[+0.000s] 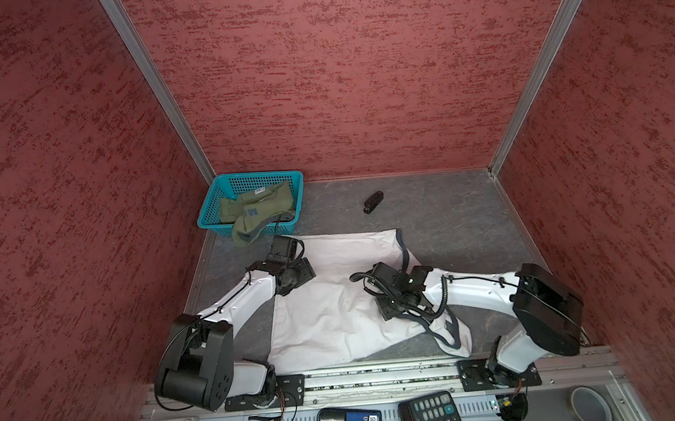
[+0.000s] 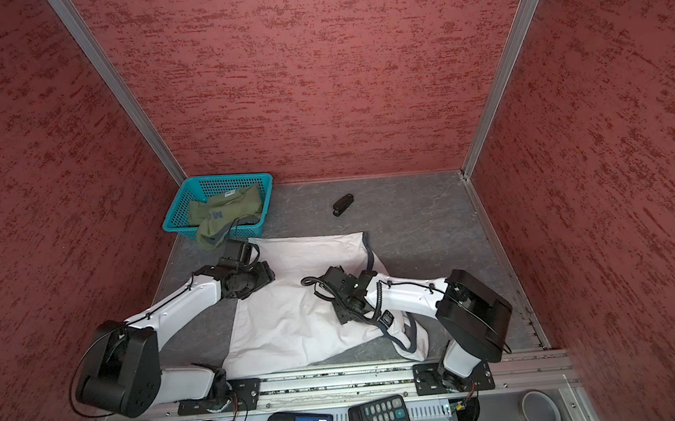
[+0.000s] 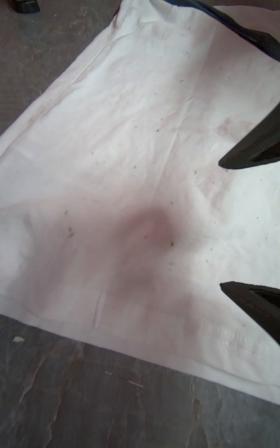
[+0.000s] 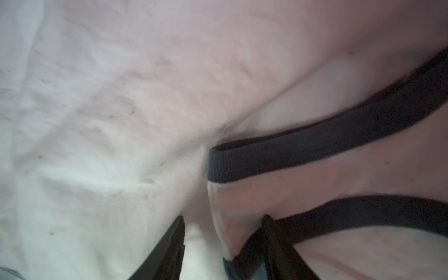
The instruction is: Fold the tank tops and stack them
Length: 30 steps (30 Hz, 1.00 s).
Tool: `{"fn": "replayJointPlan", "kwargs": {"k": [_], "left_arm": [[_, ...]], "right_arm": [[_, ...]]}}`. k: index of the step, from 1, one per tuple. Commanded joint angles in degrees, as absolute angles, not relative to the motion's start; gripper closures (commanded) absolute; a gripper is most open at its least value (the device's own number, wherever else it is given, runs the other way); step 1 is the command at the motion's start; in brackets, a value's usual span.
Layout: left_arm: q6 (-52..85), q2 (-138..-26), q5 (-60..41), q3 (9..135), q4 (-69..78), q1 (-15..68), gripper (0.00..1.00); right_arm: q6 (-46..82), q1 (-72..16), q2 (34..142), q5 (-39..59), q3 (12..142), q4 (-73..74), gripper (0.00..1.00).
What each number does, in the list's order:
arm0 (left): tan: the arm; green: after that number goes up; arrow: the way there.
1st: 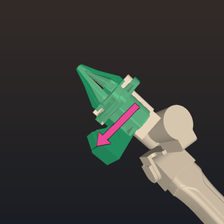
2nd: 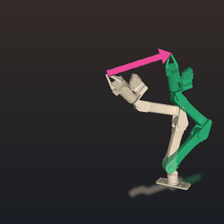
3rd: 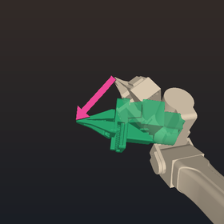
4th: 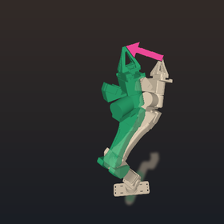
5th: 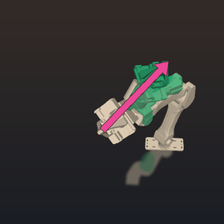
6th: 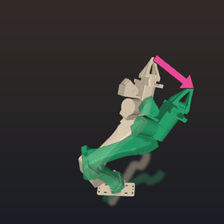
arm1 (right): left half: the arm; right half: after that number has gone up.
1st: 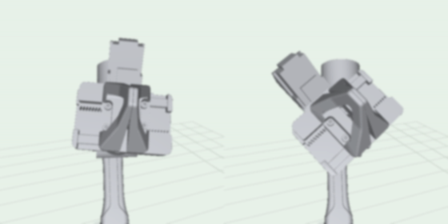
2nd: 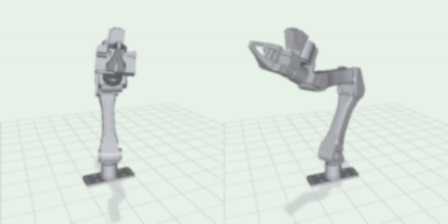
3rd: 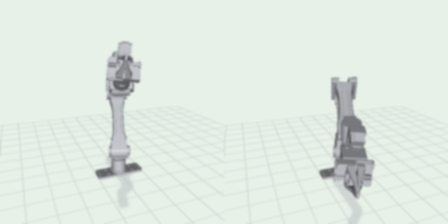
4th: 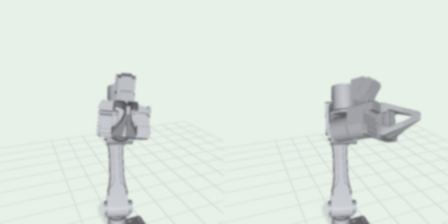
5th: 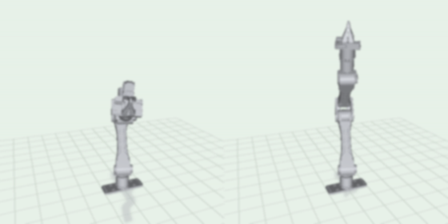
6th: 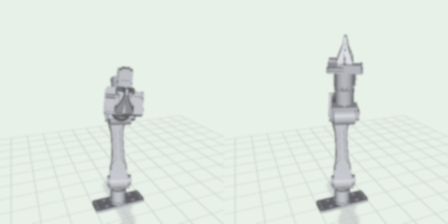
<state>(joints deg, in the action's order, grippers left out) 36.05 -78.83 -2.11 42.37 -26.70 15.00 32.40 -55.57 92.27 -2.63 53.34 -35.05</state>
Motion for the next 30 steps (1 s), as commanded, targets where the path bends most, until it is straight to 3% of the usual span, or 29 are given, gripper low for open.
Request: {"fn": "replayJointPlan", "kwargs": {"k": [1,11,14,21,26,30], "left_arm": [[37.1,-79.3,-3.5,40.7,-23.2,13.3,0.25],[36.9,-79.8,-2.6,38.2,-22.1,11.1,0.25],[37.0,-79.5,-2.4,37.4,-21.9,10.4,0.24],[37.3,-77.5,-2.3,35.5,-21.0,8.7,0.24],[36.3,-76.4,-2.6,36.2,-21.9,8.3,0.24],[35.1,-73.6,-2.2,39.3,-23.2,10.9,0.23]], "right_arm": [[34.1,-56.3,93.5,-7.2,54.5,-37.0,0.51],[34.5,-54.8,90.0,-20.8,57.7,-44.0,0.91],[33.5,-49.7,85.5,-25.1,57.7,-46.4,0.97],[26.7,-25.3,75.2,-28.1,58.8,-44.5,1.00],[24.9,-10.6,76.5,-24.0,60.6,-41.3,1.00],[24.8,-3.6,80.1,-21.1,59.0,-39.3,1.00]]}}
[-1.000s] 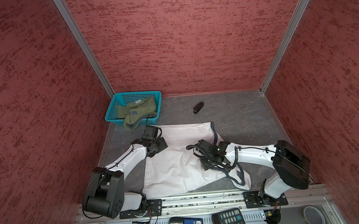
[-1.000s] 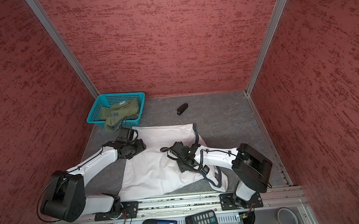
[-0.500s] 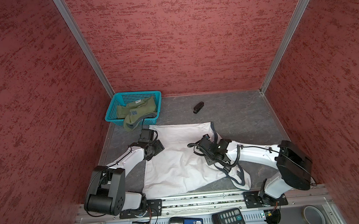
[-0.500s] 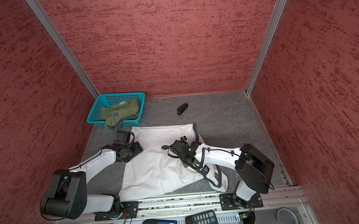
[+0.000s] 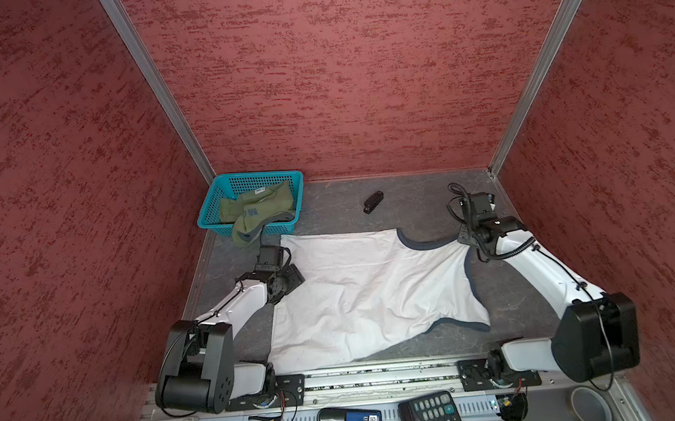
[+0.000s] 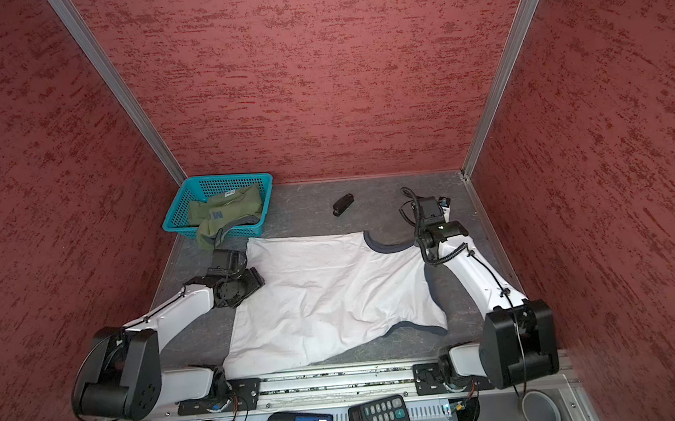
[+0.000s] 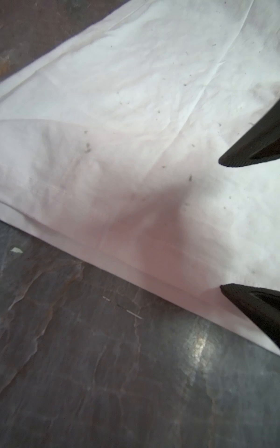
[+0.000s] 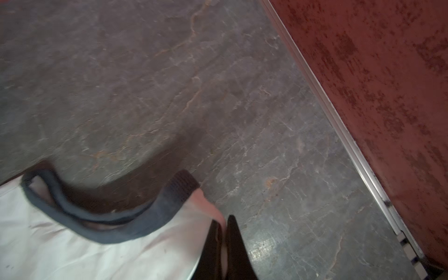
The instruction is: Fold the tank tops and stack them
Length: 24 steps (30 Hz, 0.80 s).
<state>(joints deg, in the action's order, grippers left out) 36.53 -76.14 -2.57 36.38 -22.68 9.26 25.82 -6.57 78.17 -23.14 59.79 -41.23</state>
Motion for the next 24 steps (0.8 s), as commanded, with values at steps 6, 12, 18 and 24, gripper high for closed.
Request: {"fn": "replayJointPlan", "kwargs": {"k": [6,12,18,24], "left_arm": [[31.0,-79.3,0.8,51.2,-24.1,23.2,0.23],[29.6,-93.3,0.0,60.9,-23.2,26.1,0.24],[29.1,-101.0,4.9,68.4,-24.9,25.6,0.26],[29.6,-101.6,8.4,71.6,-28.4,23.5,0.26]], "right_arm": [[25.2,1.0,87.6,-17.7,58.9,-33.7,1.00],[25.4,2.2,95.8,-16.9,64.5,-31.9,1.00],[25.3,5.3,100.6,-20.4,68.6,-32.9,0.86],[24.2,4.2,97.8,-23.6,69.5,-34.4,0.38]]}}
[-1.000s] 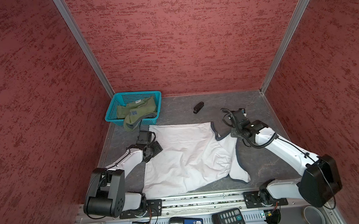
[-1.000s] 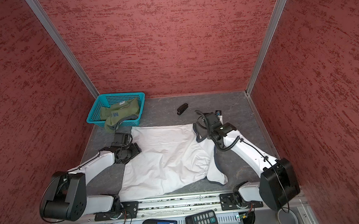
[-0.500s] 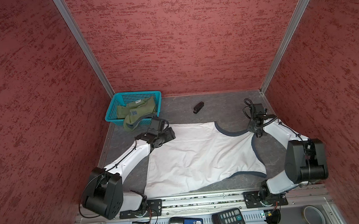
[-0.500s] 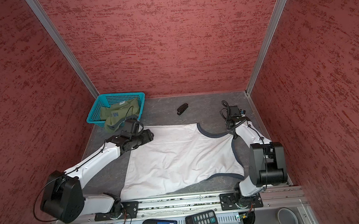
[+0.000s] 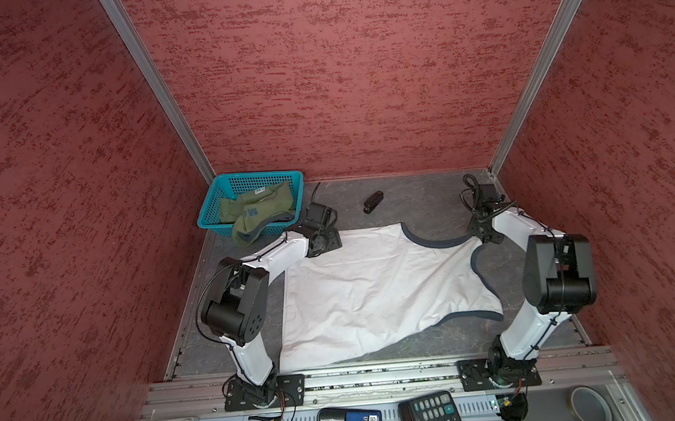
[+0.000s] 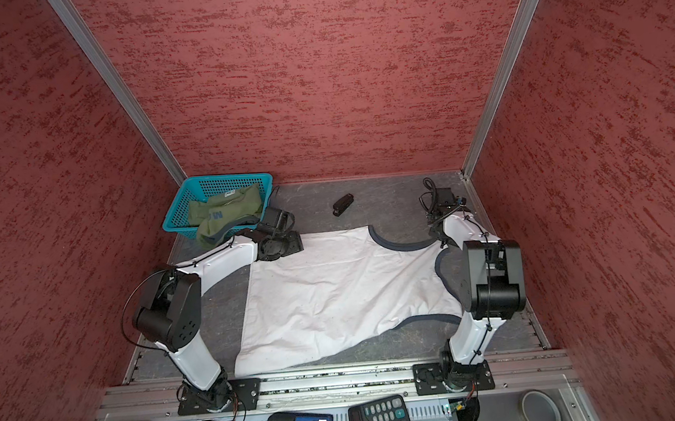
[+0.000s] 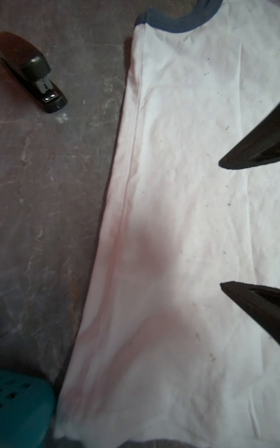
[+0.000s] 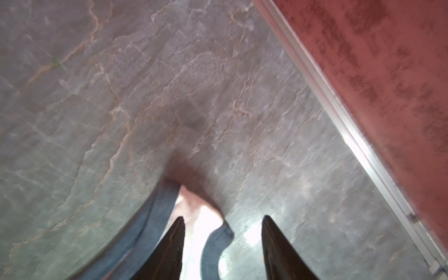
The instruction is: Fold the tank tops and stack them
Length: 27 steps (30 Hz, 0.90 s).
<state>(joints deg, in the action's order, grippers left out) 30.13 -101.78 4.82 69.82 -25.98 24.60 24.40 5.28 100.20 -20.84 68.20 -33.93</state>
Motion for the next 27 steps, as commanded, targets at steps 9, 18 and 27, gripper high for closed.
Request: {"fn": "replayJointPlan", "kwargs": {"k": [9,18,27], "left_arm": [[30.3,-102.8,9.9,70.1,-28.3,20.3,0.29],[30.4,-99.6,9.0,64.4,-25.8,15.4,0.30],[30.6,-97.7,6.9,59.7,-23.2,11.7,0.30]], "right_arm": [[23.7,-6.3,97.1,5.6,68.5,-23.6,0.35],[24.7,-11.4,111.1,13.9,77.1,-19.6,0.40],[24.6,-12.3,117.1,15.7,81.2,-18.4,0.61]]}}
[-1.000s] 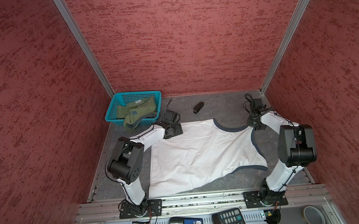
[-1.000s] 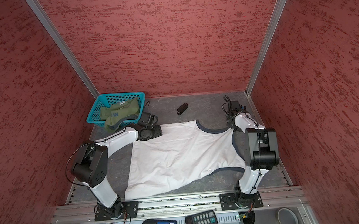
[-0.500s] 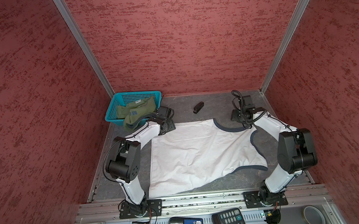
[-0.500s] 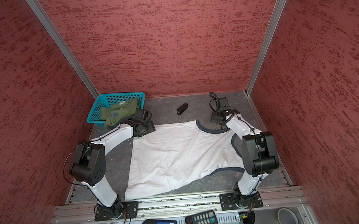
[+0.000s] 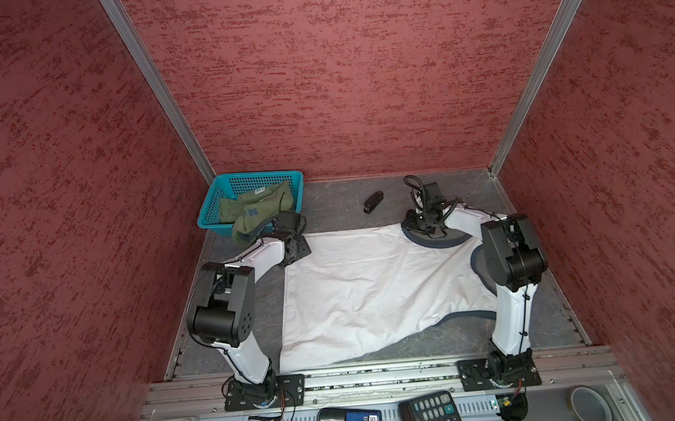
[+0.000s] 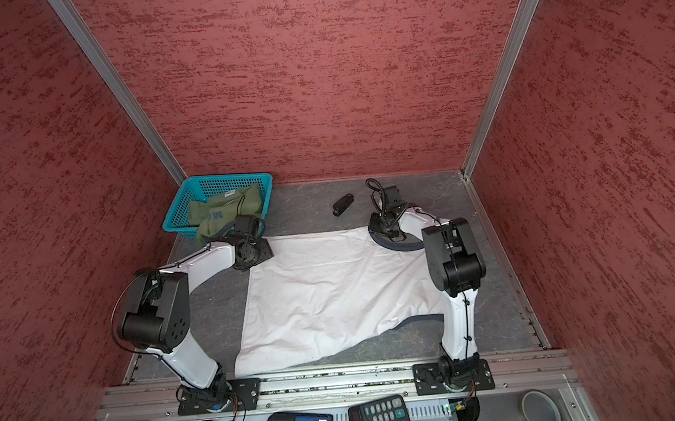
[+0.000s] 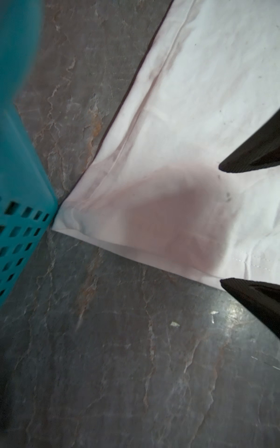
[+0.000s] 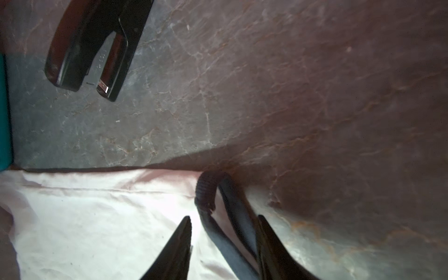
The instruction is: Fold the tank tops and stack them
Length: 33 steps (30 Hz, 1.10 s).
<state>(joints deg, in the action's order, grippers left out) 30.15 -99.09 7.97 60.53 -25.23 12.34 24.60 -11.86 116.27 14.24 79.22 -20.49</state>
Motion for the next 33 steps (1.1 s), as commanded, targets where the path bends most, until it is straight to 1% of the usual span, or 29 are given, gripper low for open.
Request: {"fn": "replayJointPlan", "kwargs": {"k": [1,5,11,15,17,19,21,23,25,29,33], "left_arm": [[30.7,-97.8,6.7,59.4,-22.9,11.5,0.30],[30.9,-98.3,5.9,58.7,-22.1,10.7,0.30],[31.0,-99.0,5.4,58.6,-21.8,9.9,0.30],[31.2,-99.5,5.2,58.5,-21.6,9.6,0.30],[31.1,-99.7,4.9,58.5,-21.6,9.6,0.30],[31.2,-99.8,5.0,58.5,-21.6,9.6,0.30],[31.2,-99.7,5.0,58.4,-21.5,9.6,0.30],[31.3,-99.7,5.1,58.4,-21.6,9.6,0.30],[31.2,-99.8,5.1,58.5,-21.7,9.6,0.30],[31.3,-100.3,5.1,58.7,-21.6,9.6,0.30],[31.3,-100.2,4.9,58.4,-21.5,9.6,0.30]], "right_arm": [[24.5,-12.4,117.6,15.8,81.7,-18.6,0.64],[24.3,-12.6,119.5,16.2,84.3,-19.6,0.75],[23.9,-13.1,121.6,16.7,87.0,-21.4,0.77],[24.0,-13.2,122.0,16.3,87.8,-22.7,0.82],[24.2,-13.1,121.9,15.0,87.9,-23.7,0.82],[24.2,-13.2,121.5,13.3,87.5,-24.4,0.73],[24.1,-13.2,121.1,13.0,86.7,-23.9,0.72],[23.9,-13.4,121.4,13.3,86.8,-24.4,0.74],[23.7,-13.7,121.3,13.5,86.6,-24.0,0.77],[24.2,-13.7,121.9,14.7,87.0,-23.9,0.86],[24.7,-13.5,120.9,13.4,87.2,-24.2,1.00]]}}
